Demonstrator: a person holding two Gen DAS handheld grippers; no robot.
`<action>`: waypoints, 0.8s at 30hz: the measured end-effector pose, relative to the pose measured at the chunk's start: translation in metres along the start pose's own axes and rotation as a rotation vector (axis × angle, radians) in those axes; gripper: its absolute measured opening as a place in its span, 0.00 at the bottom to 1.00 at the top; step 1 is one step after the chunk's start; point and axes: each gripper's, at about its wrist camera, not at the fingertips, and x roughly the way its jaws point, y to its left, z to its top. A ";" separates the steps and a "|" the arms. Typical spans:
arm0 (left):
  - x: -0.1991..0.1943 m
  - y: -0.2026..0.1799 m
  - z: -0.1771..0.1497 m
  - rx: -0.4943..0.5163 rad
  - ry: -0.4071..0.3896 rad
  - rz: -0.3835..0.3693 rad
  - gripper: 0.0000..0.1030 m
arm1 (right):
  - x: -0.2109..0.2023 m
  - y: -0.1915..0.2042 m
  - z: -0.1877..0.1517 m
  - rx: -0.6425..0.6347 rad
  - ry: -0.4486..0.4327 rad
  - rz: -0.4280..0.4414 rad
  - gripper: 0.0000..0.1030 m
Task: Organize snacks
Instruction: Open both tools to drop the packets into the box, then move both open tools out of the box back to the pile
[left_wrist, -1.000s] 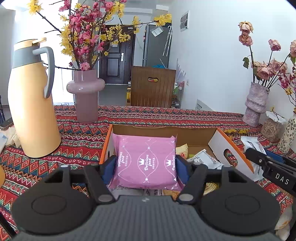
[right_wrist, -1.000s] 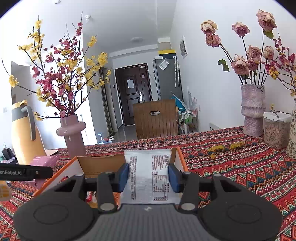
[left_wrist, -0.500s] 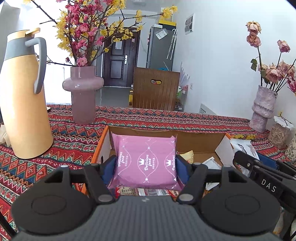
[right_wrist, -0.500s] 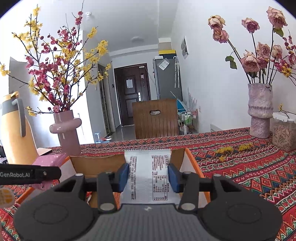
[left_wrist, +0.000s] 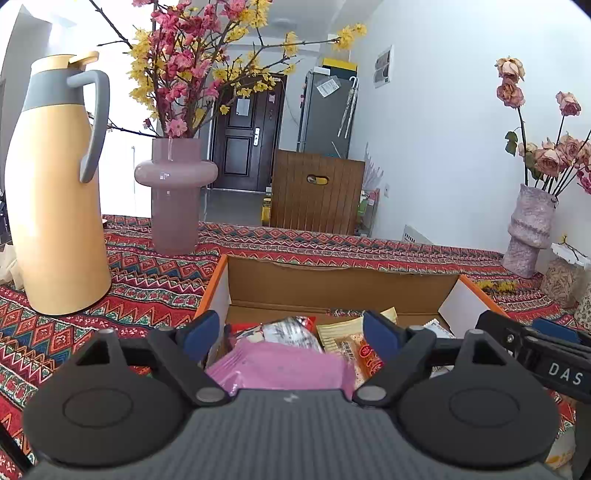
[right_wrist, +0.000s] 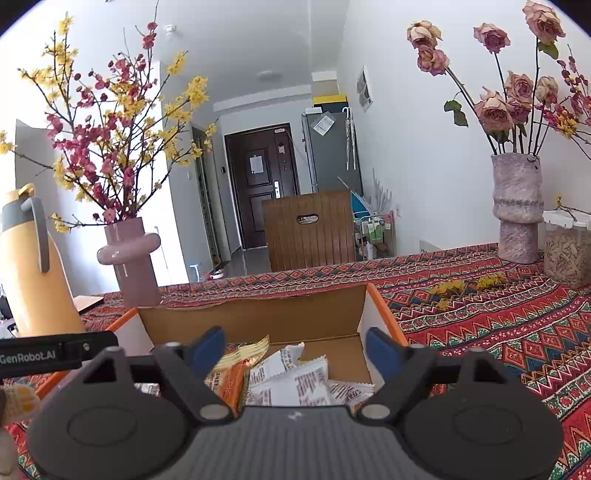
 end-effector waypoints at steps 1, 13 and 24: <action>-0.002 0.001 0.000 -0.005 -0.013 0.008 0.98 | -0.001 -0.002 0.000 0.011 -0.008 0.001 0.98; -0.004 -0.002 -0.005 -0.006 -0.041 0.038 1.00 | -0.002 -0.007 0.001 0.041 -0.025 0.000 1.00; -0.038 -0.004 0.010 -0.002 -0.050 0.027 1.00 | -0.025 -0.004 0.015 0.031 -0.057 0.036 1.00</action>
